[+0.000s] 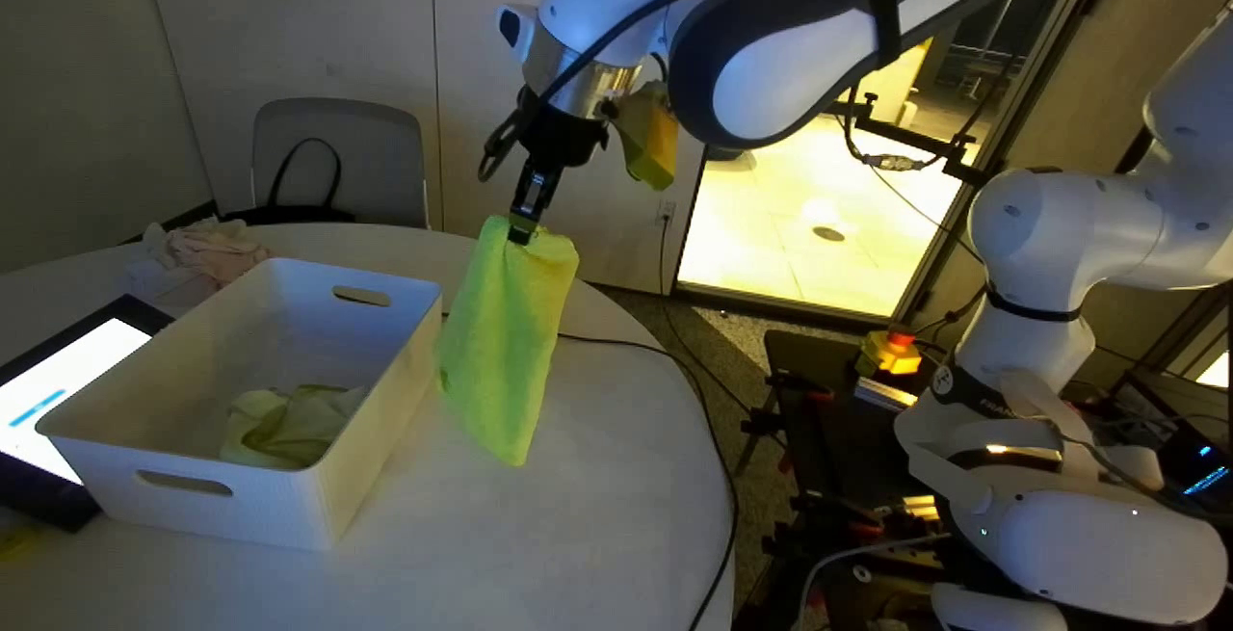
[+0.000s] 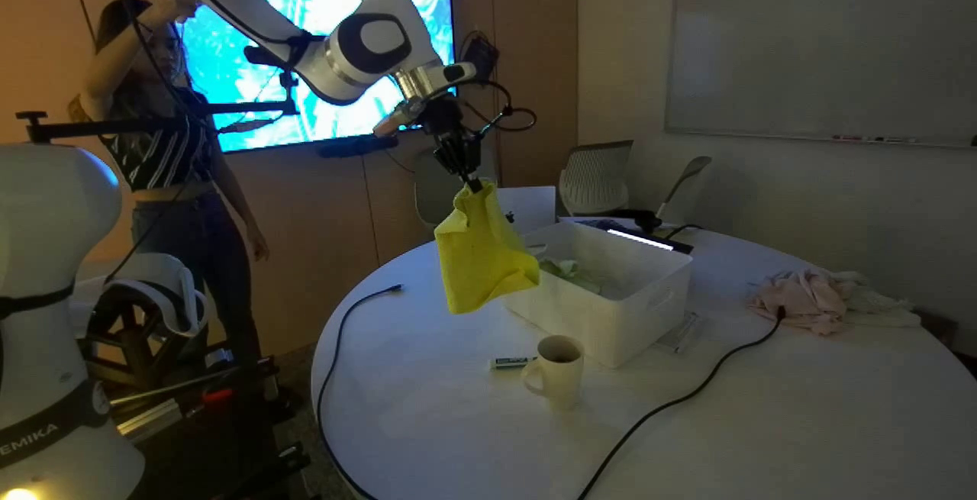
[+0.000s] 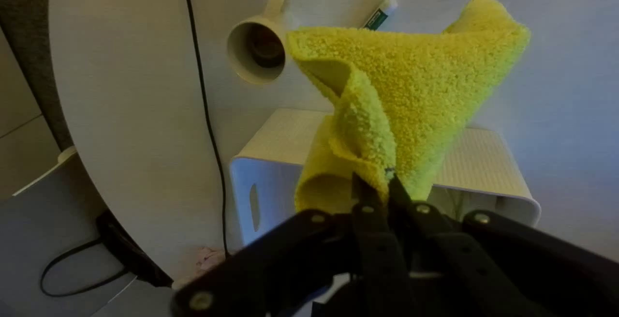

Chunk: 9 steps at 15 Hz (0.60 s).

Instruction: Pick up the clothes from the table and put them in the box and pick up the black objects from the table and put them in the cup

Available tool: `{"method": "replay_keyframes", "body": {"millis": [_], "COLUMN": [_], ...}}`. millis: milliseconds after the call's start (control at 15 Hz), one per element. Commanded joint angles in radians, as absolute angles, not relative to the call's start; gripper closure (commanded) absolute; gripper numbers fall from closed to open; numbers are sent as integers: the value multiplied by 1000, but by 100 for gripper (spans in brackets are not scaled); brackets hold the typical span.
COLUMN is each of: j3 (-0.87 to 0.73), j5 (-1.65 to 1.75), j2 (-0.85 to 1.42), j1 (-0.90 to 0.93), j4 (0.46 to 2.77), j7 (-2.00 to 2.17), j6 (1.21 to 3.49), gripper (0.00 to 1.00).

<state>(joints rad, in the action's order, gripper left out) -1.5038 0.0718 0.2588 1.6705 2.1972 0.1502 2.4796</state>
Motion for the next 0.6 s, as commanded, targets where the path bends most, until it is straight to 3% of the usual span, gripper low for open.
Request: {"method": "replay_keyframes", "body": {"millis": [0, 333, 533], "j3": [-1503, -1195, -1010], "j5": [74, 122, -14], "j2": [246, 196, 327], "j1": [1682, 1392, 1167], "j4": [2066, 1857, 1697], "j7": [124, 77, -65], "j6": [2274, 1946, 1792], "gripper": [92, 93, 93]}}
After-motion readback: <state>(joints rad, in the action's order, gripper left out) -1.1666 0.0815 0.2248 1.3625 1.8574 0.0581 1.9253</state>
